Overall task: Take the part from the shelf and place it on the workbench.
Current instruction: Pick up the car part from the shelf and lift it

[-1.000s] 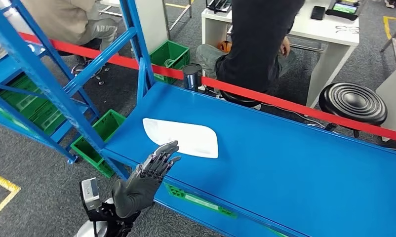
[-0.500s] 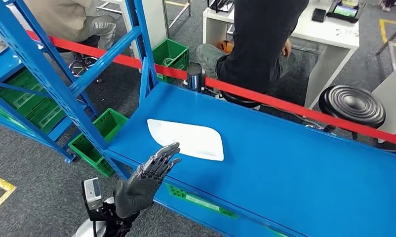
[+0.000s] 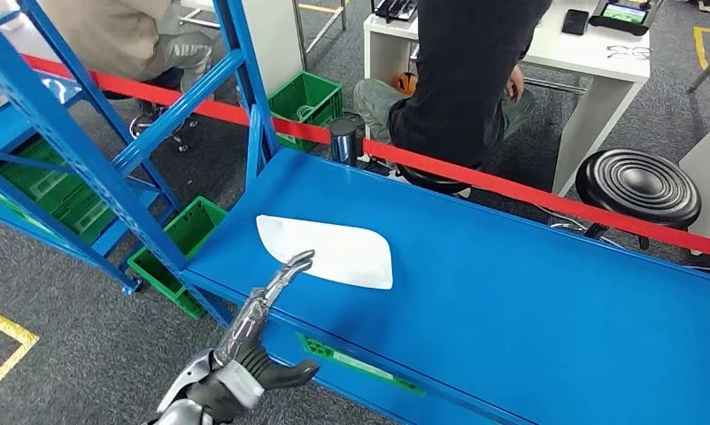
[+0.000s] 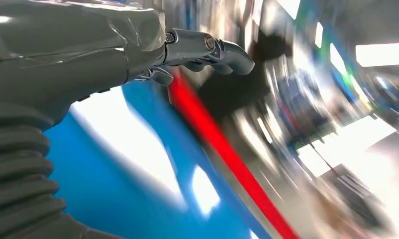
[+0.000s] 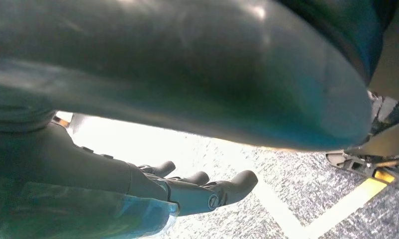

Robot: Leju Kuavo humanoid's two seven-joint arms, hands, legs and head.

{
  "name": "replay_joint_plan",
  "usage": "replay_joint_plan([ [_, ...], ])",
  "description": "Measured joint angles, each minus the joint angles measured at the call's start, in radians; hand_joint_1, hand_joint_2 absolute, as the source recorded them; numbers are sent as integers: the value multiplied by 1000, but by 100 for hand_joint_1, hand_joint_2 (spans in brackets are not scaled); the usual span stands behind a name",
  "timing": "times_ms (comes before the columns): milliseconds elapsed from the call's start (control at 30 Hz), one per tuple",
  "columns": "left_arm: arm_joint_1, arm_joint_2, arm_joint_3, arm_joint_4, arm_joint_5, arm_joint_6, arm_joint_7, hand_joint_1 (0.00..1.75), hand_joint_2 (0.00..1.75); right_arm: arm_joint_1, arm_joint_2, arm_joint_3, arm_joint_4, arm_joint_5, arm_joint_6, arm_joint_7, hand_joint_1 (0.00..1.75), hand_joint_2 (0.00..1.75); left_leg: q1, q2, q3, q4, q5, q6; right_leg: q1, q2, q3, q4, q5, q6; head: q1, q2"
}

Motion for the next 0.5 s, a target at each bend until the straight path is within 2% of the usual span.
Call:
replay_joint_plan([
  [67, -19, -4, -8, 45, -187, 128, 68, 0, 175, 9, -14, 9, -26, -18, -18, 2, 0, 0, 6, 1, -63, 134, -64, -12, 3, -1, 0, 0, 0, -4, -2, 0],
  [100, -26, -7, -12, 70, -257, 167, 102, 0, 175, 14, -22, 14, -41, -26, -29, 3, 0, 0, 8, 1, -95, 198, -86, -14, 5, -1, 0, 0, -1, -4, -2, 0],
  [133, -36, -8, -17, 99, -318, 193, 133, 0, 175, 19, -30, 20, -56, -34, -41, 5, 0, 0, 9, 1, -114, 232, -90, -14, 8, -1, 0, 0, -1, -4, -2, 0],
  [167, -50, -10, -22, 131, -379, 216, 163, 0, 175, 23, -37, 27, -71, -42, -51, 7, 0, 0, 9, 1, -115, 227, -75, -10, 10, 0, 1, 0, -1, -4, -2, 0],
  [200, -70, -10, -26, 170, -438, 236, 188, 0, 175, 25, -44, 36, -85, -48, -60, 7, 0, 0, 8, 0, -96, 181, -43, -1, 14, 1, 2, 0, -1, -4, -2, 0],
  [267, -122, -10, -31, 255, -524, 265, 218, 0, 175, 25, -51, 54, -111, -60, -73, 5, 0, 0, -2, 2, -28, 36, 26, 28, 19, 3, 4, -1, -1, -4, 0, 0],
  [300, -147, -10, -31, 301, -551, 277, 225, 0, 175, 23, -54, 64, -122, -65, -79, 2, 0, 0, -9, 4, -2, -19, 44, 43, 19, 3, 4, -2, 0, -3, 2, 0],
  [333, -169, -11, -31, 343, -570, 287, 230, 0, 175, 22, -56, 74, -131, -70, -84, -1, 0, 0, -16, 7, 13, -50, 51, 54, 17, 3, 3, -2, 0, -2, 3, 0],
  [400, -203, -11, -30, 418, -594, 302, 237, 0, 175, 19, -61, 94, -146, -75, -92, -9, 0, 0, -24, 10, 18, -67, 53, 62, 16, 1, 3, -8, 3, 3, 2, 0],
  [467, -230, -13, -30, 479, -609, 312, 241, 0, 175, 19, -66, 112, -159, -77, -99, -14, 0, 0, -19, 12, 32, -95, 68, 63, 18, -1, -4, 4, -2, 7, 2, 0],
  [500, -242, -15, -30, 507, -615, 315, 243, 0, 175, 18, -70, 120, -165, -79, -102, -16, 0, 0, -15, 12, 39, -109, 76, 63, 20, -1, -19, 34, -17, 7, 3, 0],
])
